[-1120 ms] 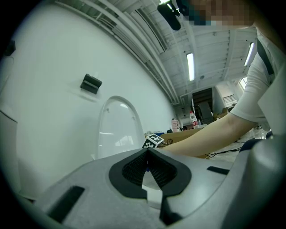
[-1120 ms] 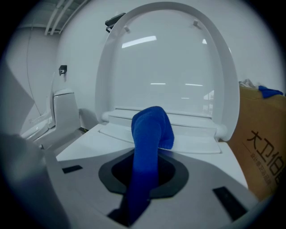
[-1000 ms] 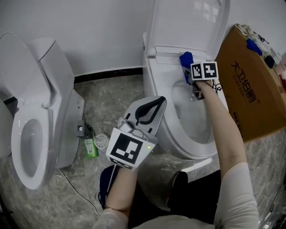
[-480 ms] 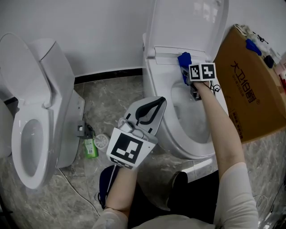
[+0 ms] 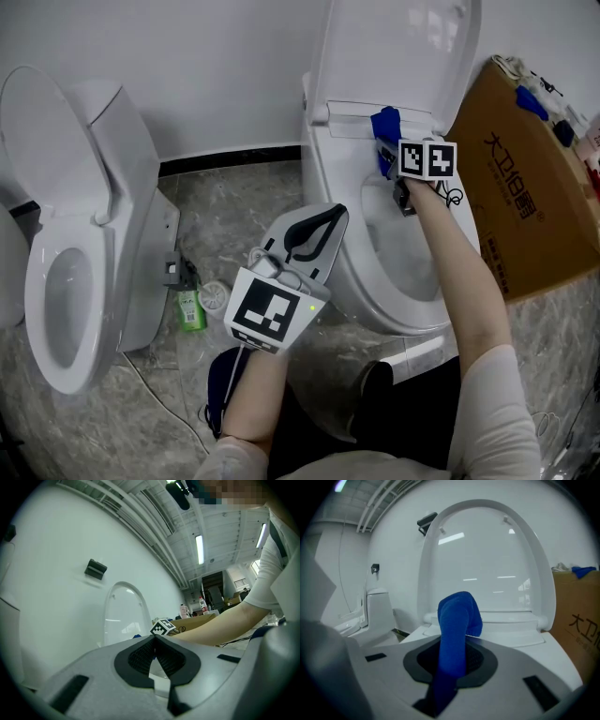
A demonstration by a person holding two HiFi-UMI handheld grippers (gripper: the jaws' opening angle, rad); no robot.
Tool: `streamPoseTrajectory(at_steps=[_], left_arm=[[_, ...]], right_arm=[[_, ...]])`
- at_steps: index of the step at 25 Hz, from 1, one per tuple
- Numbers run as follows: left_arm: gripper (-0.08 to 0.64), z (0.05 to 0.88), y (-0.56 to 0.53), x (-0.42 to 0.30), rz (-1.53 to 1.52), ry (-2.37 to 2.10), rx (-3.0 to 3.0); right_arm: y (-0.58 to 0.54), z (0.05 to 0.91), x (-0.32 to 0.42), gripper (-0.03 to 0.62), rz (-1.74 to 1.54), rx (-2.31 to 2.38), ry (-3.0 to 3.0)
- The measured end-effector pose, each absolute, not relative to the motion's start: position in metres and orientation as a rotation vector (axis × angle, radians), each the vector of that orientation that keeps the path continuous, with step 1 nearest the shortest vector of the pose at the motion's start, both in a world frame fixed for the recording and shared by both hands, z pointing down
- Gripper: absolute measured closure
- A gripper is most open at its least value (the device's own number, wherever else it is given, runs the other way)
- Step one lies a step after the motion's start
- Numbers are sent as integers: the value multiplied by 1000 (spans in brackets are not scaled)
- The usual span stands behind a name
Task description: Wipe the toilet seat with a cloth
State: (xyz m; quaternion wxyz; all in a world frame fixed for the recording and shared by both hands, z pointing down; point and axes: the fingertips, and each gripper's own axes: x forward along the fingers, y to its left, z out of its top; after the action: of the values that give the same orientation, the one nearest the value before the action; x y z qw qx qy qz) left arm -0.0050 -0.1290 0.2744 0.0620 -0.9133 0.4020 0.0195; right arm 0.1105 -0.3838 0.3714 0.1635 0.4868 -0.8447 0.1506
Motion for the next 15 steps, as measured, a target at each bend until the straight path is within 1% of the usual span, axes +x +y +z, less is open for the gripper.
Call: streamPoseTrajectory(at_steps=[9,12,15], left_arm=[[553,274,-136,-19,88,1236,-2759],[554,275,-139,-20,78,1235,-2747],[553,273,-140,-19,93,1219,-2747]], right_arm=[[-322,300,83,546,291,1349,-2730],[-287,277,85,546,328,1343,-2864],[-250,262,94,546,285,1356,-2929]])
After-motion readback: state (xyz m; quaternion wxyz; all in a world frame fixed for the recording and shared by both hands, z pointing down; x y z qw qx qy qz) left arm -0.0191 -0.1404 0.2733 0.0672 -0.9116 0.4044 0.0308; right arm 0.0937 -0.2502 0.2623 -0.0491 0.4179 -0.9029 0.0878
